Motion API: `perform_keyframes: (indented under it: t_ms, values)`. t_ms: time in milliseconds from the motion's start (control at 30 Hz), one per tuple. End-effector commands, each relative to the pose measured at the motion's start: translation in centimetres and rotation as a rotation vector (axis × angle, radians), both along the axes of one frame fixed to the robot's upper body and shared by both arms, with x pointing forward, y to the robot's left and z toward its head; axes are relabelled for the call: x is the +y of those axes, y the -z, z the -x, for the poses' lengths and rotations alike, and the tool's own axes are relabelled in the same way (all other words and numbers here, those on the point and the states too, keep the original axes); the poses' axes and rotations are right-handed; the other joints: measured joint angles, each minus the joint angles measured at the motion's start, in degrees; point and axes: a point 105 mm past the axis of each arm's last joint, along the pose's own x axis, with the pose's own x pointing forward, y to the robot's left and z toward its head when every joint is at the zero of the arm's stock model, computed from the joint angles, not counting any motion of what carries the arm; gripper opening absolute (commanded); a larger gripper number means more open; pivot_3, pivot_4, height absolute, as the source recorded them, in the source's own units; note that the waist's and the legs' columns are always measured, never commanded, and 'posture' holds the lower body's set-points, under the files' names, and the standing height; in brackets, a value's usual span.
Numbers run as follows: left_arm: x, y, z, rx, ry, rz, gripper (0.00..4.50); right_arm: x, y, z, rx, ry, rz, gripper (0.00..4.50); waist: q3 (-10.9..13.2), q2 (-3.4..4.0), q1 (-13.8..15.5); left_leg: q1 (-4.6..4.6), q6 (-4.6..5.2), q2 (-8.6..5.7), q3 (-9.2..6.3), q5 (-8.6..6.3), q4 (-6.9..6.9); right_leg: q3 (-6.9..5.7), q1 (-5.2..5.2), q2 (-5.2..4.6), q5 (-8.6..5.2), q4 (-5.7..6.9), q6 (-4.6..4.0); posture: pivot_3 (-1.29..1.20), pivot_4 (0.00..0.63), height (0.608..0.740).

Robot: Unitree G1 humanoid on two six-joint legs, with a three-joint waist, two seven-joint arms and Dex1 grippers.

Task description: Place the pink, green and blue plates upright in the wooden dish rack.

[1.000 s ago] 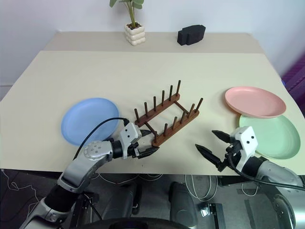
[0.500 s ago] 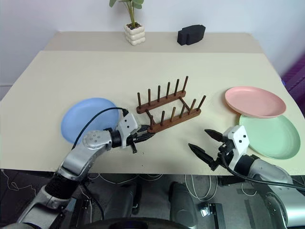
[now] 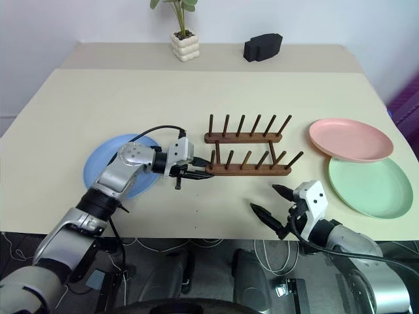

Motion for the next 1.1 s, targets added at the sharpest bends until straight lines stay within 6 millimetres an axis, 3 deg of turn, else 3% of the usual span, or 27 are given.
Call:
perform_keyframes:
  t_ms: [33, 267, 500, 533, 667, 767, 833, 1000, 1067, 1100]
  values:
    - [-0.6, -0.9, -0.1, -0.044, 0.075, -0.001, 0.78, 0.3, -1.1, 0.2, -0.063, 0.009, 0.006, 4.50, 0.0, -0.01, 0.0, 0.00, 0.00, 0.00, 0.00, 0.00, 0.00, 0.00, 0.00, 0.00, 0.00, 0.00, 0.00, 0.00, 0.150, 0.740]
    - [-1.0, -0.5, -0.5, -0.016, 0.094, -0.016, 0.78, 0.4, -1.1, 0.3, -0.074, 0.024, 0.007, 4.50, 0.0, -0.01, 0.0, 0.00, 0.00, 0.01, -0.02, 0.00, 0.00, -0.01, 0.00, 0.00, 0.01, 0.01, 0.02, 0.00, 0.150, 0.740]
    - [-0.4, -0.4, -0.9, -0.034, 0.057, -0.035, 4.21, 0.1, -1.1, 0.2, -0.076, 0.030, 0.024, 4.50, 0.0, -0.01, 0.0, 0.01, 0.00, 0.01, -0.04, 0.00, 0.00, -0.01, 0.00, 0.00, 0.05, 0.04, 0.10, 0.00, 0.150, 0.740]
    - [-0.3, -0.4, -0.9, -0.037, 0.050, -0.036, 4.46, -0.1, -1.1, 0.2, -0.076, 0.032, 0.029, 4.50, 0.0, -0.01, 0.0, 0.01, 0.00, 0.01, -0.04, 0.00, 0.00, -0.01, 0.00, 0.00, 0.05, 0.04, 0.10, 0.00, 0.150, 0.740]
    - [0.4, -0.9, -0.9, -0.052, 0.029, -0.044, 4.46, -1.1, -1.3, 0.0, -0.071, 0.049, 0.060, 4.50, 0.0, -0.01, 0.0, 0.01, 0.00, 0.01, -0.04, 0.00, 0.00, -0.01, 0.00, 0.00, 0.05, 0.04, 0.10, 0.00, 0.150, 0.740]
    - [0.9, -1.8, -0.6, -0.069, 0.026, -0.046, 4.50, -1.9, -1.5, 0.0, -0.064, 0.050, 0.086, 3.77, 0.0, -0.01, 0.0, 0.01, 0.00, 0.01, -0.04, 0.00, 0.00, -0.01, 0.00, 0.00, 0.06, 0.05, 0.10, 0.00, 0.150, 0.740]
    - [1.3, -2.2, -0.4, -0.082, 0.018, -0.054, 3.64, -2.2, -1.7, 0.1, -0.063, 0.042, 0.102, 2.80, 0.0, -0.01, 0.0, 0.01, 0.00, 0.01, -0.04, 0.00, 0.00, -0.01, 0.00, 0.00, 0.05, 0.05, 0.09, 0.00, 0.150, 0.740]
    - [1.8, -2.9, 0.2, -0.101, 0.005, -0.047, 0.96, -2.7, -2.0, 0.0, -0.065, 0.035, 0.124, 0.11, 0.0, 0.00, 0.0, 0.02, 0.00, 0.02, -0.04, 0.00, 0.00, 0.00, 0.00, 0.00, 0.03, 0.06, 0.06, 0.00, 0.150, 0.740]
    - [2.1, -2.8, 0.6, -0.089, 0.008, -0.061, 0.04, -2.9, -1.9, 0.0, -0.058, 0.033, 0.152, 0.00, 0.0, -0.01, 0.0, 0.02, 0.00, 0.02, -0.04, 0.00, 0.00, 0.00, 0.00, 0.01, 0.03, 0.06, 0.06, 0.00, 0.150, 0.740]
    - [2.3, -2.7, 0.9, -0.083, 0.013, -0.072, 0.04, -3.1, -1.8, 0.0, -0.050, 0.037, 0.173, 0.00, 0.0, 0.00, -0.1, 0.02, 0.00, 0.02, -0.04, 0.00, 0.00, 0.00, 0.00, 0.01, 0.03, 0.06, 0.05, 0.00, 0.150, 0.740]
